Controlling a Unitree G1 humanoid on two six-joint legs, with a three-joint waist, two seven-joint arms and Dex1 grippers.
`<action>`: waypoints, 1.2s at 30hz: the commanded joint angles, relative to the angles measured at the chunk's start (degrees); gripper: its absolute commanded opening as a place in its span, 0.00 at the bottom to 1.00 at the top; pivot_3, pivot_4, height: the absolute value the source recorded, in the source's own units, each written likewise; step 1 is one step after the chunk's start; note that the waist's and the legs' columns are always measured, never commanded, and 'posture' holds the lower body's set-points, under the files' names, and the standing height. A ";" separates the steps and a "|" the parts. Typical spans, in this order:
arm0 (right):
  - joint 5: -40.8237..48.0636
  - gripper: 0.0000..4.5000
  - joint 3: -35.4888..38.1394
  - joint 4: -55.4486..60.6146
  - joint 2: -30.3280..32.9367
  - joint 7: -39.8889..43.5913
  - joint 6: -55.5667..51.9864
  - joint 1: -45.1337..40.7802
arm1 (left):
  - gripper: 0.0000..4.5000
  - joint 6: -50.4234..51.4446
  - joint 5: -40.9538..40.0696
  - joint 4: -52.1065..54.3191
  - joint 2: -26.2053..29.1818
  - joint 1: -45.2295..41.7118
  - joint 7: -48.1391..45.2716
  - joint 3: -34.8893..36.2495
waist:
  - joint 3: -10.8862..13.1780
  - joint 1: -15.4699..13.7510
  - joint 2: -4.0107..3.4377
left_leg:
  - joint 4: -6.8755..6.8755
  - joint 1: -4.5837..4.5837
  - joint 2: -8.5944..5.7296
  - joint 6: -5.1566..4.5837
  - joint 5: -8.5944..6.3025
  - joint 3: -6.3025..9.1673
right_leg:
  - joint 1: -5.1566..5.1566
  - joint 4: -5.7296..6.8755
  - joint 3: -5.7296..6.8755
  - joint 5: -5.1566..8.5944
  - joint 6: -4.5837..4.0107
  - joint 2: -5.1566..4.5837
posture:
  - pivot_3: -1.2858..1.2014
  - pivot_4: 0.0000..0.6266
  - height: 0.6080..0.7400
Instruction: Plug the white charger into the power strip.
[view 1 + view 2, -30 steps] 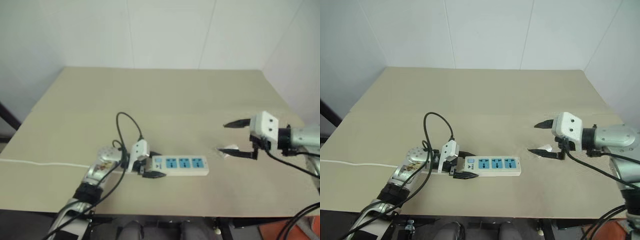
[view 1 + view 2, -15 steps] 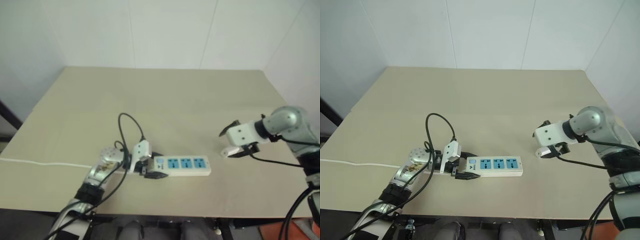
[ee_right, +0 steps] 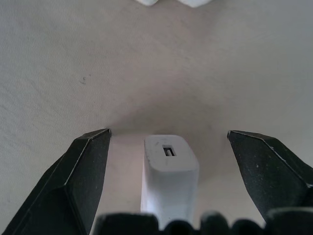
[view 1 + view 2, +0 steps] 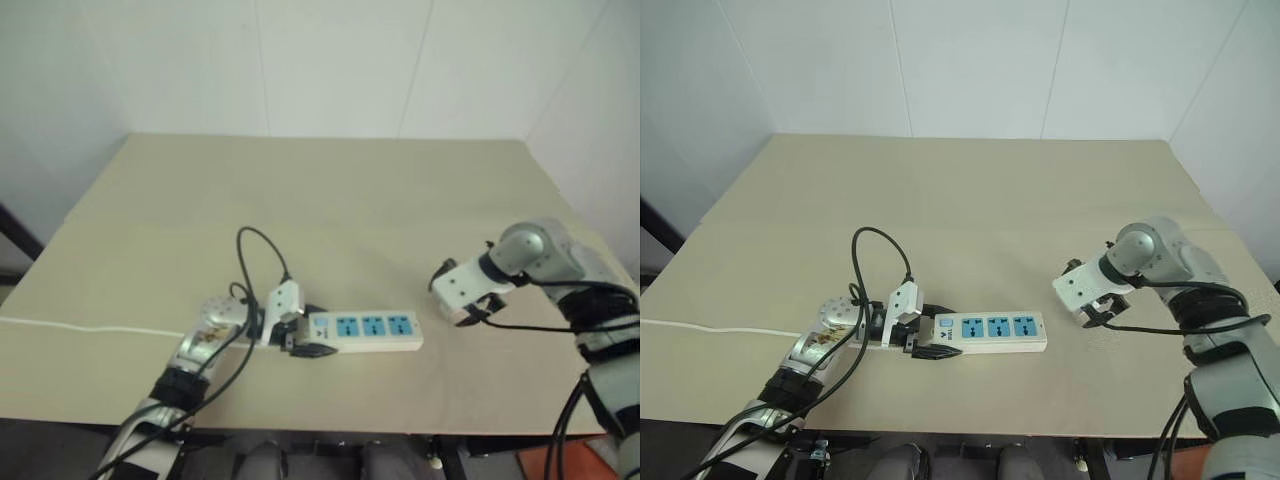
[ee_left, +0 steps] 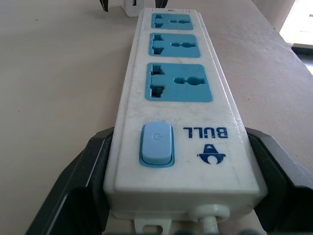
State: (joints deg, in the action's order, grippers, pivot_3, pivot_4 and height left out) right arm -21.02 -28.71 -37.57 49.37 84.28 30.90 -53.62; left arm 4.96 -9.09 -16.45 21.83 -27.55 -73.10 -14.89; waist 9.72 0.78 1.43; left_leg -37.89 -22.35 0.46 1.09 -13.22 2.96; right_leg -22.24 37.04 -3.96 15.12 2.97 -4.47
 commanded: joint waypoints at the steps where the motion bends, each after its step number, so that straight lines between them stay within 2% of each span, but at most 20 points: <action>1: -2.08 1.00 -0.56 -1.64 -0.46 -1.05 1.53 -1.74 | 0.74 0.26 0.55 1.13 -0.19 0.30 0.05 -1.81 | 0.00 0.03 -0.01 | 0.00 0.01 0.00 0.00 0.00 0.00 | 0.00 0.00 0.00 0.00 0.00 0.00 | 0.52 0.24 1.00; 5: -4.02 1.00 -1.24 -4.61 -1.04 -2.22 2.65 -2.58 | 0.74 0.40 0.41 1.59 -0.07 0.49 0.06 -1.85 | -0.01 0.04 0.00 | 0.00 0.04 0.00 0.00 0.00 0.00 | 0.03 0.02 0.00 0.00 -0.01 0.00 | 0.52 0.24 1.00; 16: -4.91 0.28 -2.13 -5.49 -1.56 -1.82 3.55 -2.48 | 0.74 0.56 0.28 1.83 0.01 0.58 0.45 -1.89 | -0.05 0.74 0.06 | -0.02 0.32 0.01 0.00 0.00 -0.01 | 0.30 0.02 -0.02 -0.05 -0.04 0.01 | 0.52 0.24 1.00; 20: -3.92 0.27 -0.86 -4.20 -1.61 -3.10 2.71 -1.96 | 0.74 0.33 0.39 1.35 -0.04 0.38 0.58 -1.83 | -0.05 0.80 0.06 | -0.02 0.33 0.01 0.00 0.00 -0.01 | 0.31 0.02 -0.03 -0.05 -0.04 0.01 | 0.52 0.24 1.00; 25: 7.53 0.27 6.98 -0.32 -4.59 -2.44 -5.35 -2.52 | 0.74 0.05 0.67 1.04 0.01 0.31 0.77 -1.88 | -0.03 1.37 0.02 | -0.02 0.29 0.00 0.00 0.00 -0.01 | 0.24 0.06 -0.07 -0.06 -0.05 0.01 | 0.52 0.24 1.00; 30: 29.48 0.27 17.36 14.35 -9.59 1.62 -25.46 2.19 | 0.74 -1.29 1.61 0.50 0.02 0.40 1.75 -2.07 | -0.03 0.90 0.01 | -0.02 0.06 0.04 0.00 0.00 0.08 | 0.08 0.04 0.00 -0.06 -0.05 0.02 | 0.52 0.24 1.00; 33: 38.76 0.27 21.33 23.57 -12.67 -1.06 -38.04 7.09 | 0.74 -1.37 1.37 0.50 0.13 0.47 1.99 -2.18 | -0.03 0.24 0.01 | -0.02 0.06 0.04 0.00 0.00 0.10 | 0.09 0.03 0.01 -0.06 -0.05 0.02 | 0.52 0.24 1.00; 36: 44.09 0.27 22.93 31.45 -15.75 -5.61 -45.73 12.60 | 0.74 -1.26 1.13 0.41 0.23 0.51 1.83 -2.48 | -0.04 0.03 0.00 | -0.02 0.06 0.05 0.00 0.00 0.10 | 0.08 0.05 0.02 -0.06 -0.05 0.03 | 0.52 0.24 1.00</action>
State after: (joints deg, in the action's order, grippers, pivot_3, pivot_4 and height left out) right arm 19.17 -8.10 -11.29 34.33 81.26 -10.30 -42.28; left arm 3.53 -8.90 -16.00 21.83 -27.38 -71.25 -16.14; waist 9.68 0.81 1.43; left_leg -37.91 -22.29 0.51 1.08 -13.22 3.06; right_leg -22.17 37.11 -3.94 15.07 2.93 -4.44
